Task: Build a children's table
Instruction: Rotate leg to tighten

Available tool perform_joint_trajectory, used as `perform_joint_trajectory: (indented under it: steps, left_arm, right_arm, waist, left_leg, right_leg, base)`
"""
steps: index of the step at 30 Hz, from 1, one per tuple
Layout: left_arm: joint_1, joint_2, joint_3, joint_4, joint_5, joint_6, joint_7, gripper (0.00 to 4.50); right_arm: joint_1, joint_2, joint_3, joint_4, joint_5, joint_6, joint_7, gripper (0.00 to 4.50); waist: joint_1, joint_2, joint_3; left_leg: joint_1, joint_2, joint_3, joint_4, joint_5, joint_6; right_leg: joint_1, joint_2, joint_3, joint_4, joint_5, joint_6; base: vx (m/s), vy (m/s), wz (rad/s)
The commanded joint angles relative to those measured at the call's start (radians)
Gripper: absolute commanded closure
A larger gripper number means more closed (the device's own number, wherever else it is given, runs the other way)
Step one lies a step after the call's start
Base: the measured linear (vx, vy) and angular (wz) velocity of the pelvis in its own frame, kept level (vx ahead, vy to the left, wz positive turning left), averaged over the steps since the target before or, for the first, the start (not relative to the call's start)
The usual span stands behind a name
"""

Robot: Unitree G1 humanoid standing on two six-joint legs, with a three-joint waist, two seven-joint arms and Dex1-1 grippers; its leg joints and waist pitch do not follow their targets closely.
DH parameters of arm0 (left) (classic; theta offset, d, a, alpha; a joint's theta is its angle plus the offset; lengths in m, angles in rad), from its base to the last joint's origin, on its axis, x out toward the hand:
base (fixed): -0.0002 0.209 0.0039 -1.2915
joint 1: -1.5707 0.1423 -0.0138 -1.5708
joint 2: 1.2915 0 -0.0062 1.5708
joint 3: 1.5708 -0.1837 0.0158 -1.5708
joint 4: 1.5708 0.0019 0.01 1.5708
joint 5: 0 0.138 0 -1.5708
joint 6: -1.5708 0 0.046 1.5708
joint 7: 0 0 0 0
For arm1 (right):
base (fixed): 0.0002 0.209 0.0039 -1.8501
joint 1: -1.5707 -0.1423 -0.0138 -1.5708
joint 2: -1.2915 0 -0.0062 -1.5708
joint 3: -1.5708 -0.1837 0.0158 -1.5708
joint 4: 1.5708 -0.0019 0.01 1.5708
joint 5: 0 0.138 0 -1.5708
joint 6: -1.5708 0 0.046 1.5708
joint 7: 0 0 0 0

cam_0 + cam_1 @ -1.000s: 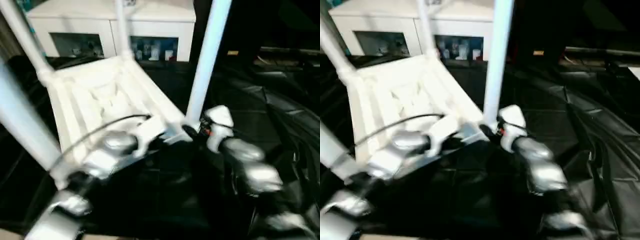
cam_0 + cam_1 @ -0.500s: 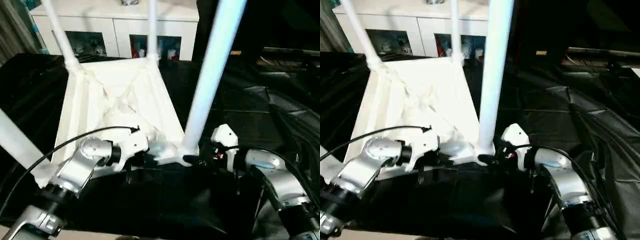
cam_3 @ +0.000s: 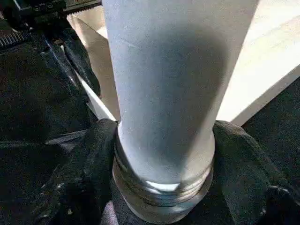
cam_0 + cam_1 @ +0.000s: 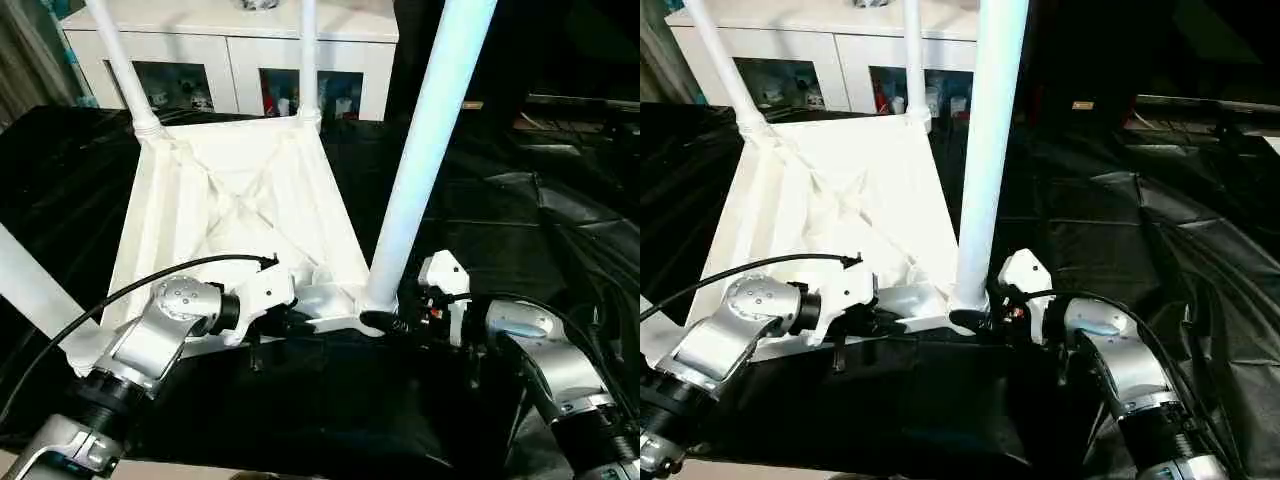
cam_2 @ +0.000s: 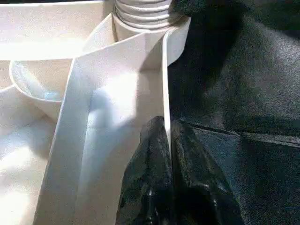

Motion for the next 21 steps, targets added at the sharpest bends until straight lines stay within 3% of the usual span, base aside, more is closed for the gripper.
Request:
perform_joint_trajectory:
  steps: [1,10,13,16,17,18,19,21]
  left_arm:
    - [0.007,0.0,-0.025,-0.024,-0.006,-0.003,-0.024,4.5]
    - [0.009,-0.022,-0.011,-0.014,-0.01,0.02,0.004,4.5]
    - [-0.012,-0.07,0.001,0.024,-0.002,0.056,0.068,4.5]
    - [-0.048,-0.136,-0.001,0.087,0.029,0.087,0.158,4.5]
    - [-0.064,-0.167,-0.002,0.11,0.039,0.1,0.196,4.5]
    - [-0.091,-0.213,-0.002,0.15,0.058,0.124,0.261,4.5]
    - [-0.092,-0.215,-0.003,0.152,0.059,0.124,0.263,4.5]
    - [-0.127,-0.268,-0.004,0.203,0.085,0.147,0.345,4.5]
  right_arm:
    - [0.005,-0.005,-0.008,-0.006,0.017,0.005,0.014,1.73]
    - [0.009,0.029,-0.026,0.015,0.02,0.006,-0.021,1.83]
    - [-0.009,0.087,-0.063,0.086,0.003,0.006,-0.152,1.83]
    - [-0.034,0.162,-0.101,0.163,-0.012,0.003,-0.305,1.83]
    - [-0.047,0.193,-0.112,0.188,-0.022,0.009,-0.373,1.83]
    - [-0.071,0.239,-0.128,0.225,-0.045,0.021,-0.485,1.83]
    - [-0.072,0.241,-0.128,0.227,-0.046,0.022,-0.49,1.83]
    - [-0.101,0.296,-0.147,0.268,-0.067,0.042,-0.616,1.83]
  waist:
    - [0.0,-0.008,-0.058]
    - [-0.001,-0.009,-0.057]
    - [-0.004,-0.007,-0.055]
    - [-0.015,-0.003,-0.048]
    - [-0.016,-0.006,-0.048]
    - [-0.019,0.001,-0.047]
    - [-0.021,-0.001,-0.043]
    - [-0.022,-0.002,-0.045]
  left_leg:
    - [0.021,0.076,-0.031,-0.062,-0.052,0.106]
    - [0.022,0.075,-0.03,-0.062,-0.072,0.088]
    - [0.022,0.074,-0.03,-0.063,-0.087,0.077]
    - [0.025,0.073,-0.032,-0.072,-0.155,0.032]
    - [0.027,0.072,-0.032,-0.072,-0.173,0.017]
    - [0.027,0.072,-0.032,-0.074,-0.172,0.006]
    - [0.031,0.072,-0.032,-0.077,-0.19,-0.002]
    - [0.03,0.069,-0.036,-0.079,-0.213,-0.019]
  right_leg:
    - [0.042,-0.095,0.047,-0.053,0.083,-0.263]
    - [0.041,-0.096,0.05,-0.055,0.05,-0.26]
    - [0.038,-0.097,0.05,-0.06,0.025,-0.266]
    - [0.035,-0.098,0.051,-0.073,-0.106,-0.247]
    - [0.035,-0.098,0.053,-0.077,-0.138,-0.239]
    - [0.032,-0.096,0.054,-0.078,-0.147,-0.234]
    - [0.027,-0.095,0.055,-0.083,-0.171,-0.23]
    - [0.033,-0.099,0.054,-0.086,-0.225,-0.213]
  base:
    - [0.0,0.0,0.0]
    - [0.0,0.0,0.0]
    - [0.0,0.0,0.0]
    - [0.0,0.0,0.0]
    - [0.0,0.0,0.0]
    - [0.0,0.0,0.0]
    - [0.0,0.0,0.0]
    - [0.0,0.0,0.0]
